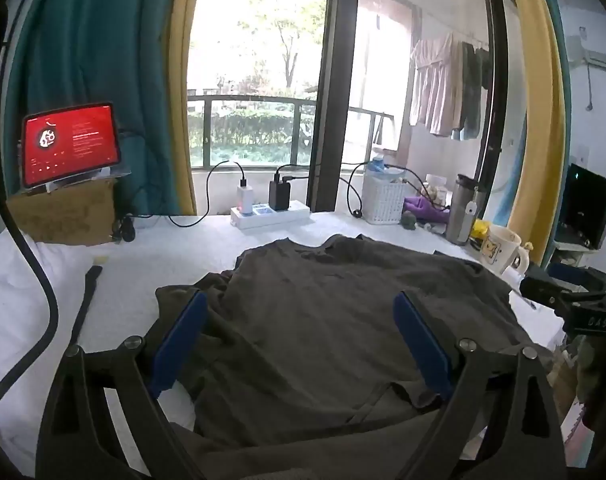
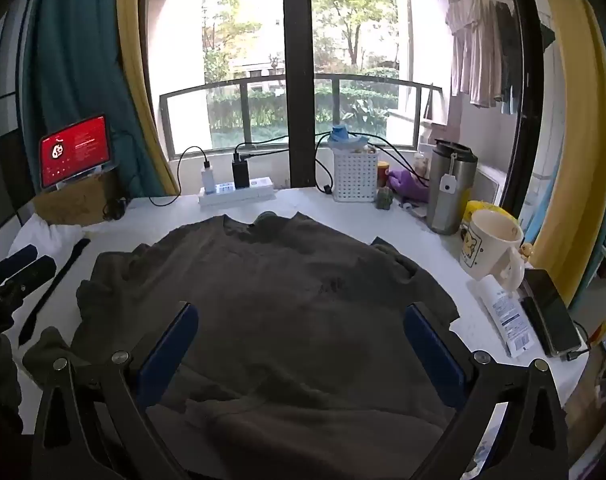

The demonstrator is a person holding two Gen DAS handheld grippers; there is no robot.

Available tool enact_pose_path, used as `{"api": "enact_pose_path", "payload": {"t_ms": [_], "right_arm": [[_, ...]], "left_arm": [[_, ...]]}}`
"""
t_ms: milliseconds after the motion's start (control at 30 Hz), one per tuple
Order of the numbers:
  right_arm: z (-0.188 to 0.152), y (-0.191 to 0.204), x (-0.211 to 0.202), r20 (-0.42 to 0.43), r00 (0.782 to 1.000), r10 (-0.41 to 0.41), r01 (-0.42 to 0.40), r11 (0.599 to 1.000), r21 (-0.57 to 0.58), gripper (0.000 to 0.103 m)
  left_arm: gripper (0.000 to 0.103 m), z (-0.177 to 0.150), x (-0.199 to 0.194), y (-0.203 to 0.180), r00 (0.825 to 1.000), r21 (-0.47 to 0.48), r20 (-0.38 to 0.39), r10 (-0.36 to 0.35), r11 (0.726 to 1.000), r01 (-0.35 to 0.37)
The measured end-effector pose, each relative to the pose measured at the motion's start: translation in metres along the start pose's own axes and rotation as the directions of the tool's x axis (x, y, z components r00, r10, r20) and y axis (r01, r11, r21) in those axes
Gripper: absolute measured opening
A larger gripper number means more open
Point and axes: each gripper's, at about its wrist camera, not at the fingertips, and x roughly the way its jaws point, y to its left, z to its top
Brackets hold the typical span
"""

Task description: Fold small clothes

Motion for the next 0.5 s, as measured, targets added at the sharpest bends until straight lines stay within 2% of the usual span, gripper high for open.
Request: {"api": "enact_pose_path", "payload": {"t_ms": [267,500], "right_arm": [[0.003,0.000,-0.004,0.005,1.000,0.004,-0.004,1.000,0.002,0.103],[0.003,-0.002,-0.005,0.000,1.000,0.013,-0.013,1.000,0.005,0.103]], "left_arm": [[0.098,0.004,-0.007,-0.009,1.000,-0.013,0.010,0.000,1.000,0.000],[0.098,0.003,-0.007,0.002,1.000,-0.043,0.008,0.006,0.999,-0.006]]}}
